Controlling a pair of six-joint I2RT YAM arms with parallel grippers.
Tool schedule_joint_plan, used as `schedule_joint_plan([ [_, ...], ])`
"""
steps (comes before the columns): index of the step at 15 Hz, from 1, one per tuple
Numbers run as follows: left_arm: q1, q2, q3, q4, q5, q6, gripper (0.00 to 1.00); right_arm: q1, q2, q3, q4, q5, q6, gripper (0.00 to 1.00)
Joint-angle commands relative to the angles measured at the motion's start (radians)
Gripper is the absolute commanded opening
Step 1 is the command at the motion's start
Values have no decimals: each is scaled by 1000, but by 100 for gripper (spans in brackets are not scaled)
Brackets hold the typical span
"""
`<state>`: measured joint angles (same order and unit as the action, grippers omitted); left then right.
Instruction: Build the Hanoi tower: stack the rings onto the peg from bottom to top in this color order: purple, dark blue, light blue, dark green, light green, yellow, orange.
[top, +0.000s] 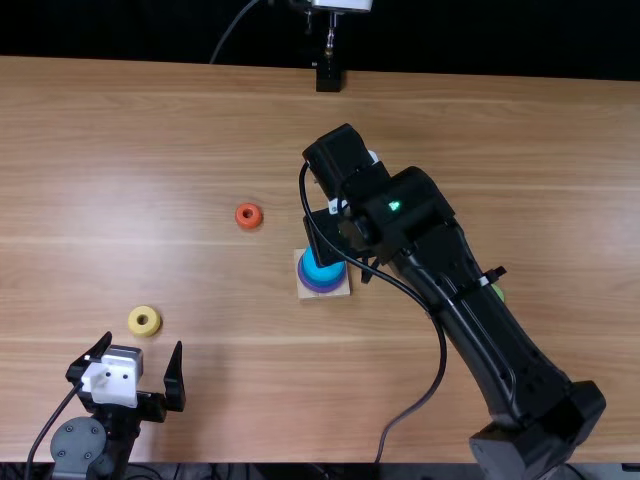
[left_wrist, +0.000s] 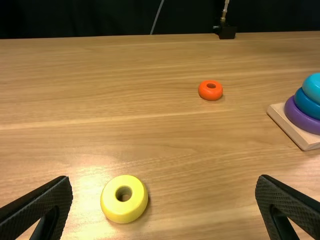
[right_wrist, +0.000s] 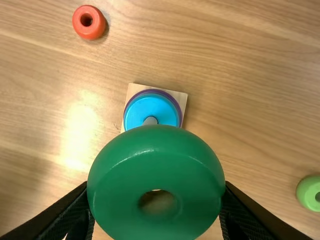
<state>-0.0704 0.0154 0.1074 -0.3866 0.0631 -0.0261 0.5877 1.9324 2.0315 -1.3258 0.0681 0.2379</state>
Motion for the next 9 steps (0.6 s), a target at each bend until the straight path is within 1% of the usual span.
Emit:
schedule_joint_plan([
  [1, 6, -15, -107, -74, 22, 15, 100, 8, 14, 44, 3, 6, 3, 0],
  [9, 6, -15, -107, -74, 22, 15, 100, 17, 74, 87, 1, 6, 5, 0],
])
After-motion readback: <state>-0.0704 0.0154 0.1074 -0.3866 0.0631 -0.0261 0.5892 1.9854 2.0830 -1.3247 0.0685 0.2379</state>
